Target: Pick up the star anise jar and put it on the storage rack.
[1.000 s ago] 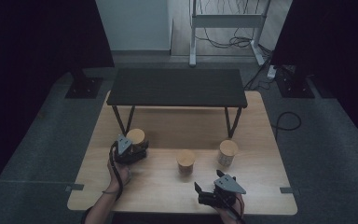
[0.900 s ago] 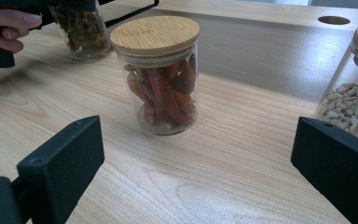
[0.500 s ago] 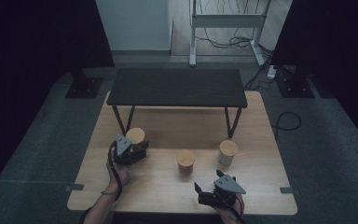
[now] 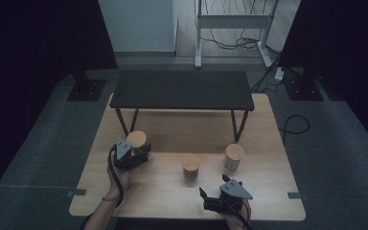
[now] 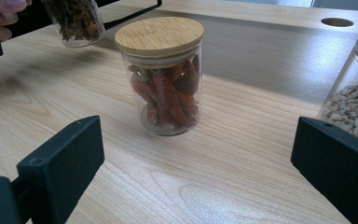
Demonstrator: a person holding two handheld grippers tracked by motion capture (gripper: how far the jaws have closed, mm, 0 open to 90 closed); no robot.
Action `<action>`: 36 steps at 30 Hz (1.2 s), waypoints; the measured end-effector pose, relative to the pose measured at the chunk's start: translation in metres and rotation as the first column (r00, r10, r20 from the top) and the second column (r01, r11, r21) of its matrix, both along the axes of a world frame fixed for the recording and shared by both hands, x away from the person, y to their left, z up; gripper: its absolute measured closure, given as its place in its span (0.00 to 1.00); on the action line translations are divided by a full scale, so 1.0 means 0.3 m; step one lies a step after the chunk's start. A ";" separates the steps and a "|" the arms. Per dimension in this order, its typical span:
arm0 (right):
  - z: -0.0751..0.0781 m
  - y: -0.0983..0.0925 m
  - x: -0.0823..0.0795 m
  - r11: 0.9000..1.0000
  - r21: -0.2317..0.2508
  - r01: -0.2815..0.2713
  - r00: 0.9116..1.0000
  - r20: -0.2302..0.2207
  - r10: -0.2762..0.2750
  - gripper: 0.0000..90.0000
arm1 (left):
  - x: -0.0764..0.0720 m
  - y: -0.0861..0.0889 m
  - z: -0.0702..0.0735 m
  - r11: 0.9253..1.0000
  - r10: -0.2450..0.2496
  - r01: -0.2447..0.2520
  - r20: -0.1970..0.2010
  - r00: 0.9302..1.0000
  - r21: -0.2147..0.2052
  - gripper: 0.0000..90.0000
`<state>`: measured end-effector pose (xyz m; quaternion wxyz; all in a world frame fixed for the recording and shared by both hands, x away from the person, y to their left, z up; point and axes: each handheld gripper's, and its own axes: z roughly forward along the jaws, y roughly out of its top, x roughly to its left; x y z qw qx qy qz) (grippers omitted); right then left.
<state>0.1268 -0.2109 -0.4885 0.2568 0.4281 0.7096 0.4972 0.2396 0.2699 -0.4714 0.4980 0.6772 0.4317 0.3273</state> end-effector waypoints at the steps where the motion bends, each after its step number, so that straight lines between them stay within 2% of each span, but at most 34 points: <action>1: 0.000 0.000 0.000 1.000 0.000 0.000 1.000 -0.001 0.000 0.02 | -0.002 -0.001 0.002 1.000 -0.001 0.001 0.002 1.000 -0.001 0.29; 23: 0.001 0.001 -0.001 1.000 -0.002 0.001 1.000 -0.001 -0.001 0.02 | -0.038 0.012 0.037 0.999 -0.010 0.011 0.030 1.000 -0.031 0.29; 36: 0.001 0.004 -0.001 1.000 -0.006 -0.001 1.000 -0.001 0.001 0.02 | -0.050 0.017 0.045 0.999 -0.006 0.007 0.041 0.999 -0.032 0.29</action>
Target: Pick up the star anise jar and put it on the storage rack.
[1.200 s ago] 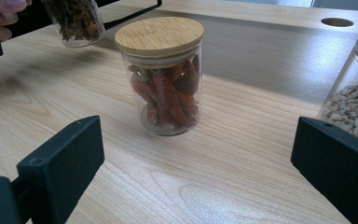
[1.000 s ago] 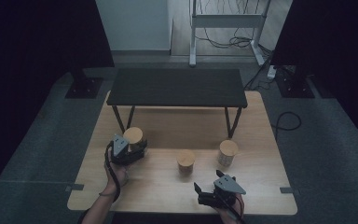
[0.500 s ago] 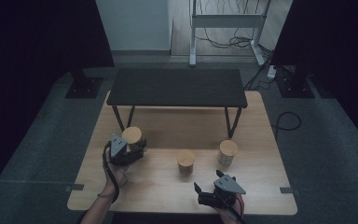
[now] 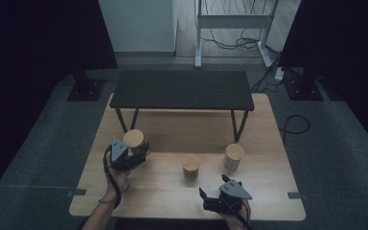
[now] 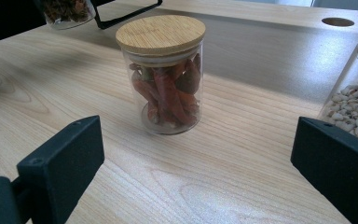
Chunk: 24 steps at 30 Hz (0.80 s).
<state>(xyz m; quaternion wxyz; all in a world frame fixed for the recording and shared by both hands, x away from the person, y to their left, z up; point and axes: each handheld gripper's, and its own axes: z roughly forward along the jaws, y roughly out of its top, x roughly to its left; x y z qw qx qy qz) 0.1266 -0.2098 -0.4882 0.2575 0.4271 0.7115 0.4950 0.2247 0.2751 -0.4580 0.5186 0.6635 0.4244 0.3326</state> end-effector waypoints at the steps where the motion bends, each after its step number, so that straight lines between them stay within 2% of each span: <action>1: 0.000 0.000 0.000 1.000 0.000 0.000 1.000 0.000 0.000 0.02 | 0.000 0.000 0.001 1.000 -0.001 0.001 0.000 1.000 0.000 0.29; 24: -0.001 0.003 0.002 1.000 -0.008 0.001 1.000 -0.005 -0.001 0.02 | -0.015 -0.011 0.018 1.000 -0.014 0.014 0.017 1.000 0.025 0.29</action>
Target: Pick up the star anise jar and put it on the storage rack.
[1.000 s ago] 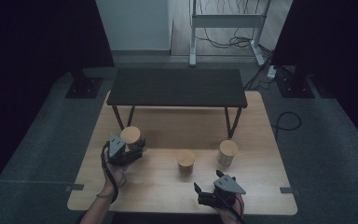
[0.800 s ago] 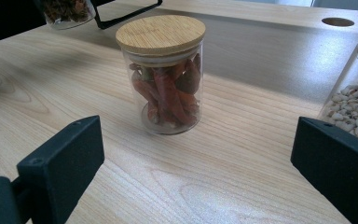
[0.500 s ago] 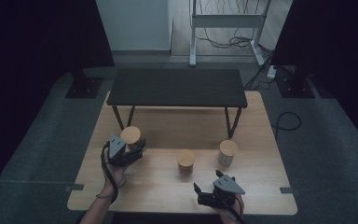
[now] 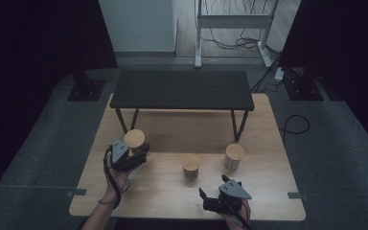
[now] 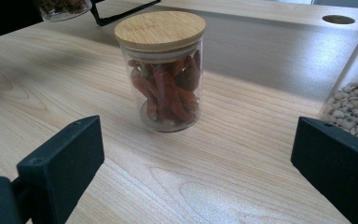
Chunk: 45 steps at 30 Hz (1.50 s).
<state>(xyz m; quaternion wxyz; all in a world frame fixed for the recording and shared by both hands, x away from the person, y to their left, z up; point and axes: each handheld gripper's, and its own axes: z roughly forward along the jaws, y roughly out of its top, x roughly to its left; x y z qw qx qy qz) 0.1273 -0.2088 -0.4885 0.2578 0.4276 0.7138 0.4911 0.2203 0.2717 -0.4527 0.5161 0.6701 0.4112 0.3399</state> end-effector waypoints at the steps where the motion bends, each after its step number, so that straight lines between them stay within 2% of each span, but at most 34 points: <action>1: 0.000 0.000 0.000 1.000 0.000 0.001 1.000 0.000 -0.001 0.02 | 0.000 0.000 0.000 1.000 0.001 -0.001 -0.001 1.000 0.000 0.29; 8: 0.000 0.001 0.001 1.000 -0.004 0.002 1.000 -0.003 -0.002 0.02 | -0.001 0.004 0.005 1.000 -0.002 0.001 -0.004 1.000 -0.008 0.29; 34: -0.003 0.004 0.007 1.000 -0.018 -0.007 1.000 -0.009 0.006 0.02 | 0.005 -0.004 0.001 1.000 -0.011 0.011 -0.019 1.000 0.016 0.29; 45: -0.001 0.006 0.016 1.000 -0.025 -0.015 0.999 -0.028 0.015 0.02 | 0.007 -0.003 0.000 1.000 -0.010 0.010 -0.021 1.000 0.022 0.29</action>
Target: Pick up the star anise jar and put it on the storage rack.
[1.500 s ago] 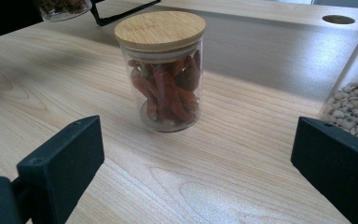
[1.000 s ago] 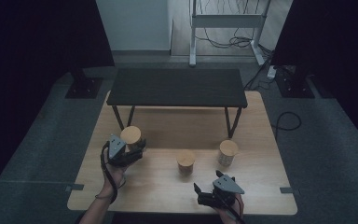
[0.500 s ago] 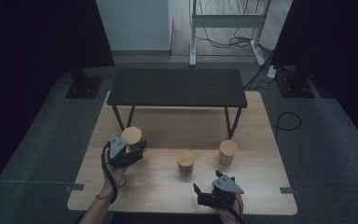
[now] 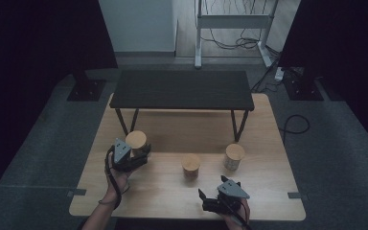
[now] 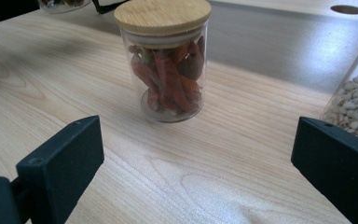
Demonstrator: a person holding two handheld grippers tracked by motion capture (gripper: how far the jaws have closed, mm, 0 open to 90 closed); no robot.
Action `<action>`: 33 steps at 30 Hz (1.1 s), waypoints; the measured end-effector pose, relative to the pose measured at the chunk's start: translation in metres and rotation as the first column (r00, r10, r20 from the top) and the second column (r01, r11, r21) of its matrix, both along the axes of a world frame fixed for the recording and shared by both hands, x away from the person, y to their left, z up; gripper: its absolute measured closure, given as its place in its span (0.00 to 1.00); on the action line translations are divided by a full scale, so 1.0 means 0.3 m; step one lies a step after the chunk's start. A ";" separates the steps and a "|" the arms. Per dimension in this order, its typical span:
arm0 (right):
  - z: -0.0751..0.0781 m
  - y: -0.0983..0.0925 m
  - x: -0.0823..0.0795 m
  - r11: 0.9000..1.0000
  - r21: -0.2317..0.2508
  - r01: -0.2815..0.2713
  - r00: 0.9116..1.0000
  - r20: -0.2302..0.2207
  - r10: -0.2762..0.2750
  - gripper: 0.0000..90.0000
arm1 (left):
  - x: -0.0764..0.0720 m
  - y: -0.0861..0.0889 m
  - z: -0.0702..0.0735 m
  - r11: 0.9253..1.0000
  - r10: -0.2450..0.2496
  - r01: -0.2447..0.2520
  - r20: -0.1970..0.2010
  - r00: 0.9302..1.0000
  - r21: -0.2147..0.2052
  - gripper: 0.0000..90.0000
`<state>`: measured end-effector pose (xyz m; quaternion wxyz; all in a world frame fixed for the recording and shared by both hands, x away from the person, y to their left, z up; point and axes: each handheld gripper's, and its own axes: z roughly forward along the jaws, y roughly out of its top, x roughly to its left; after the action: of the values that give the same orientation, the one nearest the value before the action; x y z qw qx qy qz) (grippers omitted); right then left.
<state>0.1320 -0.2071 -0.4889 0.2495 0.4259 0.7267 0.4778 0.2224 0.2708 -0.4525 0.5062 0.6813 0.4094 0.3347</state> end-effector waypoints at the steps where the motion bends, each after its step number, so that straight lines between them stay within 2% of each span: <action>1: 0.000 0.000 0.002 1.000 -0.001 -0.001 1.000 -0.005 0.001 0.02 | 0.000 0.000 0.000 1.000 0.000 0.000 0.000 1.000 0.000 0.29; 33: 0.002 0.001 0.022 1.000 -0.011 -0.013 0.999 -0.051 0.012 0.02 | -0.001 0.004 0.004 1.000 0.000 0.000 0.003 1.000 -0.002 0.29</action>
<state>0.1386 -0.2066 -0.4882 0.2303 0.4320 0.7383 0.4640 0.2219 0.2719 -0.4514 0.5077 0.6801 0.4089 0.3354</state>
